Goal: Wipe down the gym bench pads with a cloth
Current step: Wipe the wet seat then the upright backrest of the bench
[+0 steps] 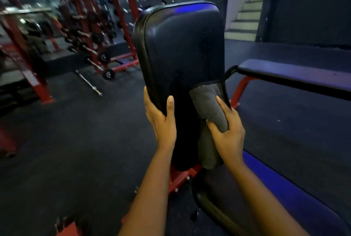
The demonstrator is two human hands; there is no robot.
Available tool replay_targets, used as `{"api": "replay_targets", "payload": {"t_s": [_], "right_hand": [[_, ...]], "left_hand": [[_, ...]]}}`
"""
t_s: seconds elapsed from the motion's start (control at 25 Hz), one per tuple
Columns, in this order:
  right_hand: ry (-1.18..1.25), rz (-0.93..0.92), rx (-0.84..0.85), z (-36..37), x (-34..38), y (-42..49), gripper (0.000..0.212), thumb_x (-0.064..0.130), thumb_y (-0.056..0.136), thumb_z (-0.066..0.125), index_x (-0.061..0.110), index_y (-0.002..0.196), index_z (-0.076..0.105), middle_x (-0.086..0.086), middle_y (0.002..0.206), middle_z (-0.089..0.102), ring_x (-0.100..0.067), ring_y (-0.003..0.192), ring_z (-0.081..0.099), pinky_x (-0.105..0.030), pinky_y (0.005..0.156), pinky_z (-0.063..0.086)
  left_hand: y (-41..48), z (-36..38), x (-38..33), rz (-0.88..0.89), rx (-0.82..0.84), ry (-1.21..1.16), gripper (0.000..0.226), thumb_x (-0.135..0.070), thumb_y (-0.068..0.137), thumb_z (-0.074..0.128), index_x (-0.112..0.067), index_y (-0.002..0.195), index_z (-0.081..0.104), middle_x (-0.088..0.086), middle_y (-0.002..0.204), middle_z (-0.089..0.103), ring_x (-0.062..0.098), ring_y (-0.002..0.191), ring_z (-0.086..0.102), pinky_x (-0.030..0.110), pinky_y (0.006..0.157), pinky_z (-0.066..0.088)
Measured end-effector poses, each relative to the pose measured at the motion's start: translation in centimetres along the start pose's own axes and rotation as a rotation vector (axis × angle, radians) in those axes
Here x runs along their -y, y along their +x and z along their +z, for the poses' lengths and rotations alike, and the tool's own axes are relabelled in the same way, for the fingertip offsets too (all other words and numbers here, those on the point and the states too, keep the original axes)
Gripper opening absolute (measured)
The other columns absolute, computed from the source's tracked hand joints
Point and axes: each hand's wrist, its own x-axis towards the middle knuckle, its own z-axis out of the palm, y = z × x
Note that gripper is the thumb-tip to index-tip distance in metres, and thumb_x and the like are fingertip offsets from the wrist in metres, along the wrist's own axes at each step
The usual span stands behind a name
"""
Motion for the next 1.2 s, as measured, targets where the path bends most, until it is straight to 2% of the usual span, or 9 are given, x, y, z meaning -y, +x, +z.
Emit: {"api": "replay_targets", "payload": {"t_s": [0.08, 0.28, 0.48, 0.6, 0.68, 0.84, 1.0, 1.12, 1.2], "right_hand": [[0.053, -0.064, -0.003, 0.7, -1.5, 0.3, 0.061, 0.011, 0.079, 0.064, 0.038, 0.13, 0.043, -0.003, 0.126, 0.054, -0.009, 0.114, 0.049, -0.005, 0.096, 0.031], [0.124, -0.114, 0.097, 1.7, -3.7, 0.9, 0.058, 0.024, 0.075, 0.059, 0.034, 0.131, 0.048, -0.003, 0.127, 0.054, -0.013, 0.114, 0.052, -0.026, 0.097, 0.042], [0.144, -0.166, 0.113, -1.2, -3.7, 2.1, 0.059, 0.013, 0.08, 0.067, 0.033, 0.132, 0.048, -0.001, 0.123, 0.054, -0.01, 0.11, 0.052, -0.011, 0.09, 0.04], [0.18, -0.153, 0.1, -2.0, -2.0, 3.2, 0.06, 0.022, 0.079, 0.066, 0.037, 0.133, 0.046, 0.0, 0.124, 0.053, -0.014, 0.112, 0.053, -0.026, 0.095, 0.045], [0.202, -0.193, 0.095, -1.9, -0.1, 4.3, 0.061, 0.029, 0.076, 0.062, 0.038, 0.134, 0.044, -0.001, 0.124, 0.052, -0.016, 0.112, 0.052, -0.034, 0.096, 0.046], [0.211, -0.344, 0.024, -0.8, 5.2, 7.6, 0.067, 0.026, 0.081, 0.064, 0.041, 0.139, 0.034, -0.006, 0.134, 0.044, -0.022, 0.119, 0.045, -0.037, 0.1, 0.041], [0.05, -0.476, -0.002, 2.1, 11.8, 10.8, 0.069, 0.025, 0.081, 0.064, 0.044, 0.139, 0.032, -0.007, 0.148, 0.029, -0.027, 0.126, 0.037, -0.048, 0.099, 0.039], [-0.133, -0.588, 0.022, 5.2, 13.2, 10.7, 0.063, 0.048, 0.081, 0.057, 0.049, 0.138, 0.03, -0.005, 0.153, 0.02, -0.029, 0.134, 0.024, -0.051, 0.103, 0.029], [-0.187, -0.652, -0.028, 6.4, 12.2, 10.6, 0.056, 0.056, 0.085, 0.048, 0.05, 0.138, 0.03, -0.005, 0.153, 0.021, -0.028, 0.135, 0.023, -0.05, 0.1, 0.029]], "left_hand": [[-0.2, 0.3, 0.6, 0.055, -0.035, 0.017, 0.068, -0.046, 0.092, 0.046, -0.03, 0.147, 0.009, -0.01, 0.152, 0.02, 0.007, 0.137, 0.019, 0.024, 0.107, 0.02], [-0.5, 0.8, 1.0, 0.106, -0.085, 0.024, 0.067, -0.045, 0.093, 0.043, -0.029, 0.148, 0.009, -0.012, 0.15, 0.02, 0.008, 0.139, 0.017, 0.026, 0.11, 0.018], [-0.3, 0.3, 0.4, 0.031, -0.002, 0.065, 0.073, -0.054, 0.09, 0.042, -0.033, 0.148, 0.002, -0.005, 0.156, 0.016, 0.015, 0.142, 0.017, 0.037, 0.116, 0.019], [-1.4, -0.2, -0.3, -0.004, 0.046, 0.113, 0.076, -0.055, 0.089, 0.04, -0.033, 0.148, -0.001, -0.005, 0.156, 0.012, 0.014, 0.142, 0.015, 0.034, 0.114, 0.016], [-1.7, -0.5, -1.0, -0.001, 0.036, 0.082, 0.081, -0.067, 0.083, 0.041, -0.035, 0.147, 0.004, -0.007, 0.156, 0.012, 0.012, 0.143, 0.016, 0.035, 0.117, 0.014], [1.0, -1.3, -3.7, -0.004, -0.039, -0.027, 0.09, -0.085, 0.066, 0.034, -0.044, 0.144, 0.014, -0.007, 0.154, 0.024, 0.013, 0.14, 0.027, 0.046, 0.116, 0.023], [4.3, -1.2, -5.5, 0.063, -0.067, -0.109, 0.077, -0.082, 0.073, 0.031, -0.046, 0.141, 0.024, -0.004, 0.151, 0.032, 0.015, 0.138, 0.031, 0.047, 0.115, 0.025], [5.9, -0.7, -4.0, 0.076, 0.081, -0.216, 0.074, -0.079, 0.078, 0.036, -0.041, 0.141, 0.031, -0.004, 0.152, 0.031, 0.014, 0.14, 0.028, 0.046, 0.116, 0.021], [5.6, -0.1, -4.2, 0.098, 0.05, -0.229, 0.068, -0.076, 0.08, 0.033, -0.044, 0.14, 0.03, -0.014, 0.152, 0.026, 0.005, 0.14, 0.025, 0.038, 0.117, 0.02]]}}
